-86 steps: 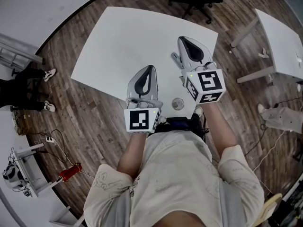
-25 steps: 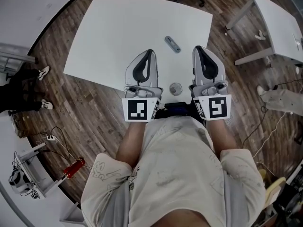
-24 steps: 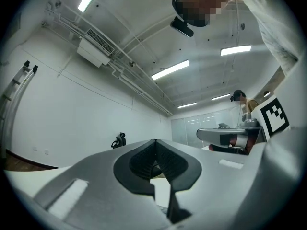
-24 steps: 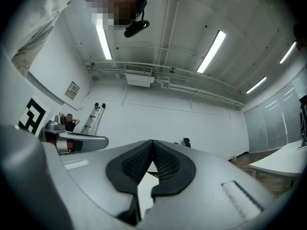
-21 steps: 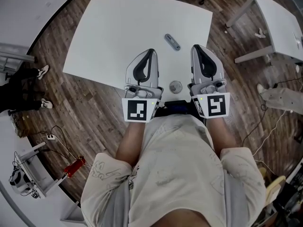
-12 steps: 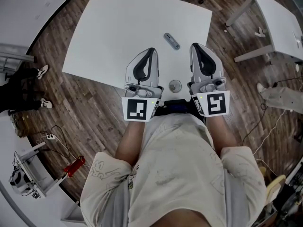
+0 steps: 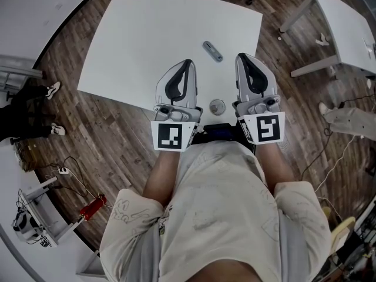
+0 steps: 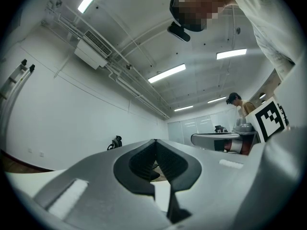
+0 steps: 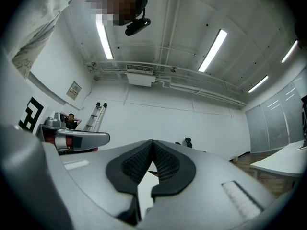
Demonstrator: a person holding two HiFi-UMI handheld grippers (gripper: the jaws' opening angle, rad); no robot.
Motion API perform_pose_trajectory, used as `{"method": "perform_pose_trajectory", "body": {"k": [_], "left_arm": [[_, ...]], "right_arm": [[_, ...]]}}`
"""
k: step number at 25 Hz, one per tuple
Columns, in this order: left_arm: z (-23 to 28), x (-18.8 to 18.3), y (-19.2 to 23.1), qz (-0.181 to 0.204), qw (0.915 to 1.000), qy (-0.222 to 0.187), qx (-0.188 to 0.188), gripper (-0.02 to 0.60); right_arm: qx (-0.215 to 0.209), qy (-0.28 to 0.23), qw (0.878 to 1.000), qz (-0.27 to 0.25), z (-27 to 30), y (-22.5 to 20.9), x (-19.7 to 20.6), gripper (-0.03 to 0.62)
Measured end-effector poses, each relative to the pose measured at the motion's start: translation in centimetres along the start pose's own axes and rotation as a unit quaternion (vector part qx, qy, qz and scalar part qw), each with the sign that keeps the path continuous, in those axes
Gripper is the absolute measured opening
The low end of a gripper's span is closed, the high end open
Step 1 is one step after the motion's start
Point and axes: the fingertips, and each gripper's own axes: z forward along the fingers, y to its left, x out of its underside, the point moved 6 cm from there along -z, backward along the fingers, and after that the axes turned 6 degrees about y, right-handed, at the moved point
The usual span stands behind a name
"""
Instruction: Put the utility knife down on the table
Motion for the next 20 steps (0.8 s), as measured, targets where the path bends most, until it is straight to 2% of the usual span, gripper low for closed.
{"method": "perform_pose_trajectory", "body": {"k": [5, 10, 20], "left_arm": [[-0.7, 0.3, -1.5, -0.002, 1.0000, 0.001, -0.003, 0.018], [1.2, 0.9, -0.2, -0.007, 0.9999, 0.002, -0.006, 0.018], [0.9, 2.5, 0.1, -0.005, 1.0000, 0.008, -0.002, 0.018]], "right_arm": [[0.001, 0.002, 1.000, -0.004, -1.7, -0.3, 0.4, 0.005], [-0.002, 0.009, 1.000, -0.006, 0.4, -1.0, 1.2, 0.005], [0.001, 0.003, 1.000, 0.001, 0.7, -0.6, 2.5, 0.005]]}}
